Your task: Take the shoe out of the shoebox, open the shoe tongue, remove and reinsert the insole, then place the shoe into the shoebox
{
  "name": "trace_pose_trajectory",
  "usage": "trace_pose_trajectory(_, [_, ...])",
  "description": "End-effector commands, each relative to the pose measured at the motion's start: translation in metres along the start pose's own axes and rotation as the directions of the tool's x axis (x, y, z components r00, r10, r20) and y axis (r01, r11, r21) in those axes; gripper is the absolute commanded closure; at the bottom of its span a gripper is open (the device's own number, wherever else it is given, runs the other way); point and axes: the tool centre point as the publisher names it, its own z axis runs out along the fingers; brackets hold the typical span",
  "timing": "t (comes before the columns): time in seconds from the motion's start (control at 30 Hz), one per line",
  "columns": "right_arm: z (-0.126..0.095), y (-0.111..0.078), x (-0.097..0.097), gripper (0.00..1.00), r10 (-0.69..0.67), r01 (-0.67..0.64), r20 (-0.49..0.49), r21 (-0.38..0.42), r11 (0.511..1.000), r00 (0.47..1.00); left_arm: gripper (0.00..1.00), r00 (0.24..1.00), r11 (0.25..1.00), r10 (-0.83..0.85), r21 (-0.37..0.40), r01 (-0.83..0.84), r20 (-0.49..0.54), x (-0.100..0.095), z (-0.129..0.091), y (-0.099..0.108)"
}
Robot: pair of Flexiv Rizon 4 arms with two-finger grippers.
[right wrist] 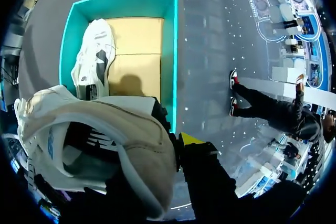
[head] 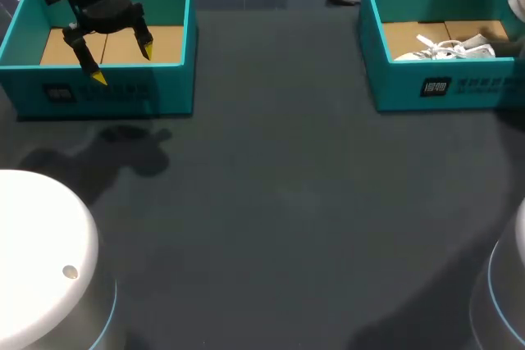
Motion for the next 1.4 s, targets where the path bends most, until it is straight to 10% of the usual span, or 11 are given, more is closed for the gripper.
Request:
trace_pose_trajectory(0.03, [0.005,-0.010,-0.005,1.00,0.219,-0.218,-0.062,0.016,0.976,0.974,0.00,1.000,1.000,0.000,-0.002,0.000,-0.002,0.000,0.000,0.000])
trace_pose_trajectory(0.23, [0.016,-0.022,0.021,1.00,0.565,-0.565,-0.068,0.017,0.825,0.822,0.00,1.000,1.000,0.000,-0.002,0.000,-0.002,0.000,0.000,0.000])
trace_pose_trajectory(0.63, [0.013,-0.013,0.044,1.00,0.814,-0.811,-0.052,0.071,0.581,0.579,0.00,1.000,1.000,0.000,-0.002,0.000,-0.002,0.000,0.000,0.000])
trace_pose_trajectory(1.07, [0.013,-0.013,0.044,1.00,0.814,-0.811,-0.052,0.071,0.581,0.579,0.00,1.000,1.000,0.000,-0.002,0.000,-0.002,0.000,0.000,0.000])
trace_pose_trajectory(1.4, [0.022,-0.007,0.067,1.00,0.956,-0.954,0.062,0.100,0.281,0.288,0.00,1.000,1.000,0.000,-0.002,0.000,-0.002,0.000,0.000,0.000])
